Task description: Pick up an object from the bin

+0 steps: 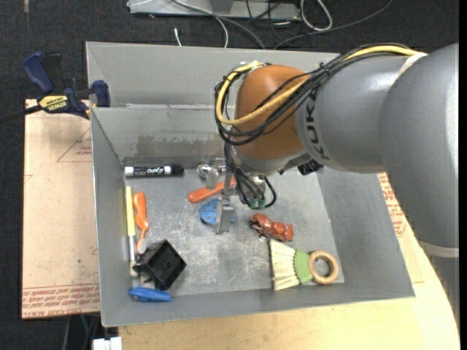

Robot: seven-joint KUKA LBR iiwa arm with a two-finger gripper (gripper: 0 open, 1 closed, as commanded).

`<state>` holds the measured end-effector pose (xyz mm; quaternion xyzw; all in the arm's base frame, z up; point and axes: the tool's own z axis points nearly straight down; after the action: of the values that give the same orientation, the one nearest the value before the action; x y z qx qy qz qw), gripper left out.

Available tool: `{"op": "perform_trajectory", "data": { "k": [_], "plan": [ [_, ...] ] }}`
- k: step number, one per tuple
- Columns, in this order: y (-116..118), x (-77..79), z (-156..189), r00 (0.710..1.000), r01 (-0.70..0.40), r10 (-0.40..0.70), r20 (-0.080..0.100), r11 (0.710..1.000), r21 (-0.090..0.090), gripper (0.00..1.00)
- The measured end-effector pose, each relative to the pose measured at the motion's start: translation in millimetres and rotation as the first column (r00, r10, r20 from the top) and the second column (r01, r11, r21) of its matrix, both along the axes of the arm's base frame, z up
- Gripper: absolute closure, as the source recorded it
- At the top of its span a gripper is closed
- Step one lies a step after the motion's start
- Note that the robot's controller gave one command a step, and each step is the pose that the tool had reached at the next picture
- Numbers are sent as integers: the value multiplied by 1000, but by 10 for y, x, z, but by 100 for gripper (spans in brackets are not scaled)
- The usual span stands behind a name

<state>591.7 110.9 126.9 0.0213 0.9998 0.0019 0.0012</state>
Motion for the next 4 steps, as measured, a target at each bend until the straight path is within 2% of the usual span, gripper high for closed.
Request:
{"op": "perform_trajectory", "data": {
  "k": [1, 2, 3, 4],
  "plan": [
    [-331, -172, -290, 985, -172, 172, -14, 985, -2, 0],
    [-317, -170, -537, 998, 65, -65, 2, 998, 2, 0],
    [-238, -73, -554, 1000, -2, 2, -7, 1000, 0, 100],
    [-239, -73, -554, 1000, -2, 2, -7, 1000, 1, 100]
  ]
}}
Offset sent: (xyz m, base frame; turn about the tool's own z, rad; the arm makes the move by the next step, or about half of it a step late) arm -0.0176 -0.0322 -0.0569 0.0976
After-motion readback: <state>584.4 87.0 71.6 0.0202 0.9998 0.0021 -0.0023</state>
